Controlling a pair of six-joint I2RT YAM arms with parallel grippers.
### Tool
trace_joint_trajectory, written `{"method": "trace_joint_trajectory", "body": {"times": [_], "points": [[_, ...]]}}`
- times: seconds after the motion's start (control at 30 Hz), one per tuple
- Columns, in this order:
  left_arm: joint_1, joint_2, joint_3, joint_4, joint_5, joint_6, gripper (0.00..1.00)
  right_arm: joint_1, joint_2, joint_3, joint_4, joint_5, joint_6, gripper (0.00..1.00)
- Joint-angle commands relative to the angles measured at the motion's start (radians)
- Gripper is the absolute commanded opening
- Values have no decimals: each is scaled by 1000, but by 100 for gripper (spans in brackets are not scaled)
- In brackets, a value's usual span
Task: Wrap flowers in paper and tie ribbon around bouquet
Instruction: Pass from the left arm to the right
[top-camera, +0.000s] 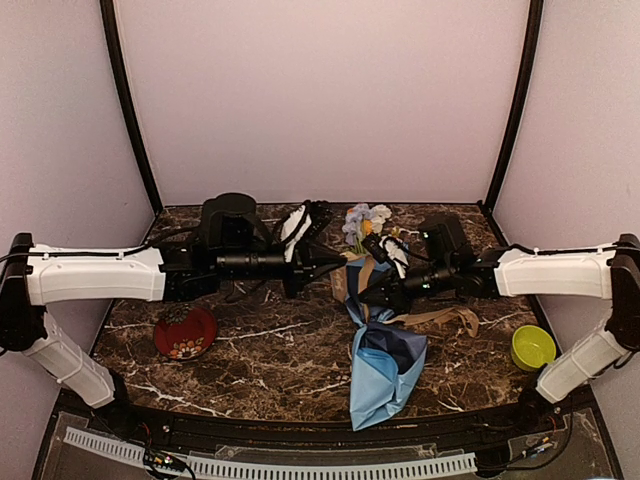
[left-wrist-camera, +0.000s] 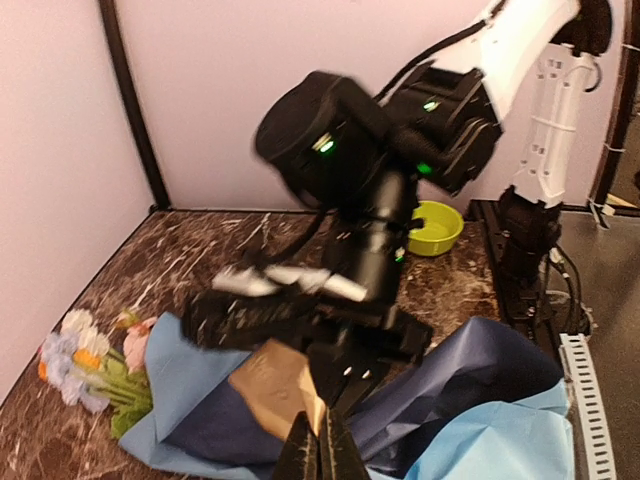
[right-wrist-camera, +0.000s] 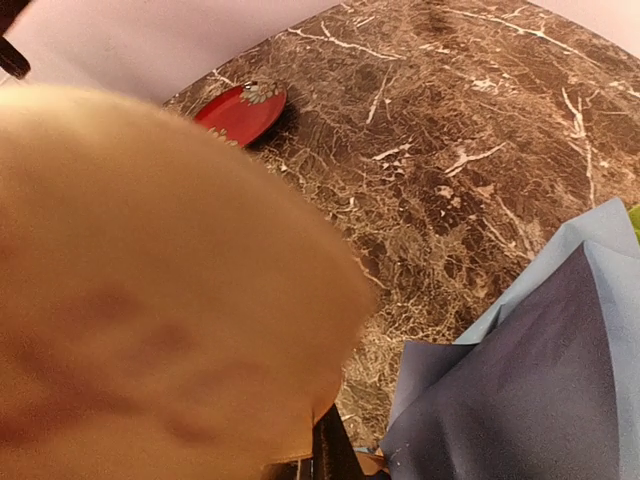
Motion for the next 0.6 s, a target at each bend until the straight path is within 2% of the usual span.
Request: {"method": "trace_joint_trajectory", "body": {"times": [0.0, 0.1, 0.13, 0.23, 0.3, 0.4, 0.57], "points": [[29, -64, -162, 12, -188, -68, 0, 7, -72, -25, 27, 68, 31, 0], [29, -41, -254, -30, -305, -87, 1, 7, -84, -31, 24, 88, 69, 0], [28, -22, -267, -62, -313, -95, 9, 6, -85, -31, 22, 86, 82, 0], [16, 39, -274, -140, -322, -123, 52, 8, -86, -32, 13, 77, 102, 0], [0, 52, -275, -144, -348, -104, 64, 8, -88, -36, 6, 82, 105, 0], [-9, 34, -278, -92, -347, -48, 71, 10, -90, -41, 8, 78, 115, 0], [-33, 53, -245, 43, -217, 37, 72, 13, -87, -41, 21, 80, 131, 0]]}}
